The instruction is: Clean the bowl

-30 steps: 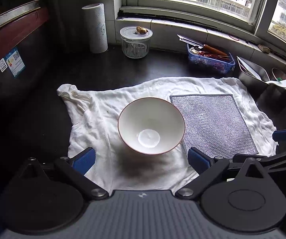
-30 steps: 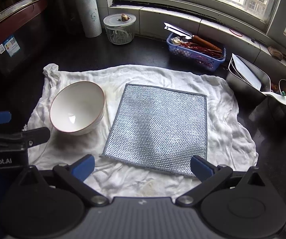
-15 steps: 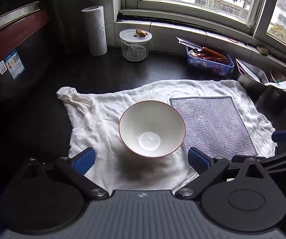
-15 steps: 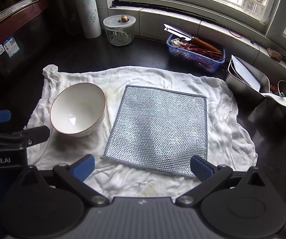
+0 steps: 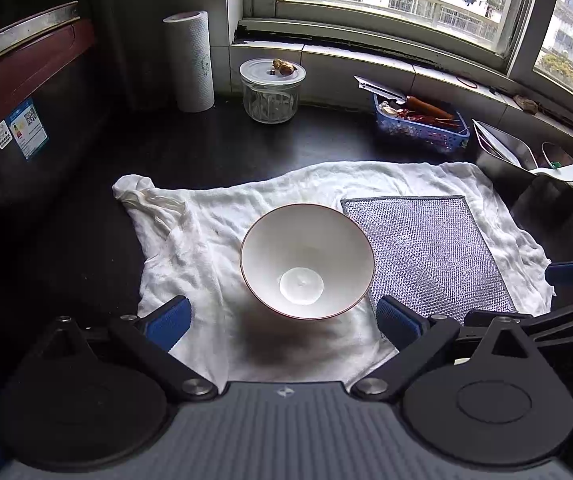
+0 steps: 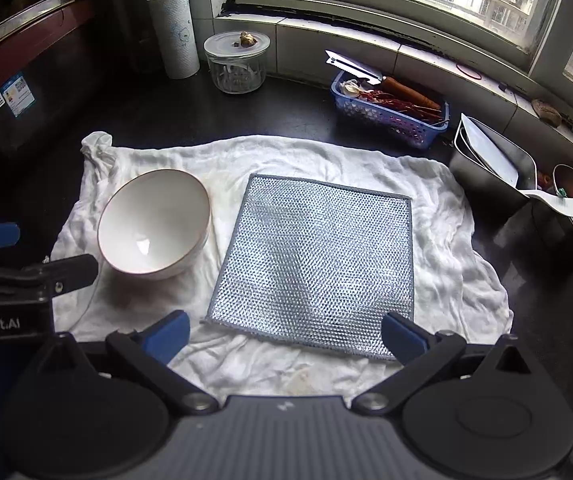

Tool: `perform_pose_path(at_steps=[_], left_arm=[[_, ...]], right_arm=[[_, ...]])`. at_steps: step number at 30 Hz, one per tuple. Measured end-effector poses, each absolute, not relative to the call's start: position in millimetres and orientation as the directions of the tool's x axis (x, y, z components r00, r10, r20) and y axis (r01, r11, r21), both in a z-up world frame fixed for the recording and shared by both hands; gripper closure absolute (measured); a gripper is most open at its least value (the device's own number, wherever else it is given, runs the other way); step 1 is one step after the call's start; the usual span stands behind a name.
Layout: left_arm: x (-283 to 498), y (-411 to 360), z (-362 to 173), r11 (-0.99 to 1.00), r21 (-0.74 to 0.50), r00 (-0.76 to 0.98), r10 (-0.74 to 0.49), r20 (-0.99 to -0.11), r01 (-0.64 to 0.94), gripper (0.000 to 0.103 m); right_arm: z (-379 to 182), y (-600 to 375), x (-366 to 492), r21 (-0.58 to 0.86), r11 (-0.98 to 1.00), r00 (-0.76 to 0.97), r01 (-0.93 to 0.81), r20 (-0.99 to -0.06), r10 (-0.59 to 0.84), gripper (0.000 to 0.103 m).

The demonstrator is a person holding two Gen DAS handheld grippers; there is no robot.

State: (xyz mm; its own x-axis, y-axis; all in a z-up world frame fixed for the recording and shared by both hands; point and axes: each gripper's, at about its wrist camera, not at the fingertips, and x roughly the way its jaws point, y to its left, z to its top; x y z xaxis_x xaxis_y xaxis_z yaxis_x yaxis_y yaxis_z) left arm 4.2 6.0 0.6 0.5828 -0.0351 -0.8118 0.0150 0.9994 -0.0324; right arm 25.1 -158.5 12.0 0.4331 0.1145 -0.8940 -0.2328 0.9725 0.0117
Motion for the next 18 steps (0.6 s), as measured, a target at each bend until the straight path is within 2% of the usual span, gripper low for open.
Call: perform_pose_path(at_steps=[18], left_arm=[[7,12,0,0.999,-0.040,0.585,-0.052,-0.810,0.033,0.003]], right_arm=[[15,-153,25,-0.005,0.978,0.442,-0.207,-0.892,0.090,0.001]])
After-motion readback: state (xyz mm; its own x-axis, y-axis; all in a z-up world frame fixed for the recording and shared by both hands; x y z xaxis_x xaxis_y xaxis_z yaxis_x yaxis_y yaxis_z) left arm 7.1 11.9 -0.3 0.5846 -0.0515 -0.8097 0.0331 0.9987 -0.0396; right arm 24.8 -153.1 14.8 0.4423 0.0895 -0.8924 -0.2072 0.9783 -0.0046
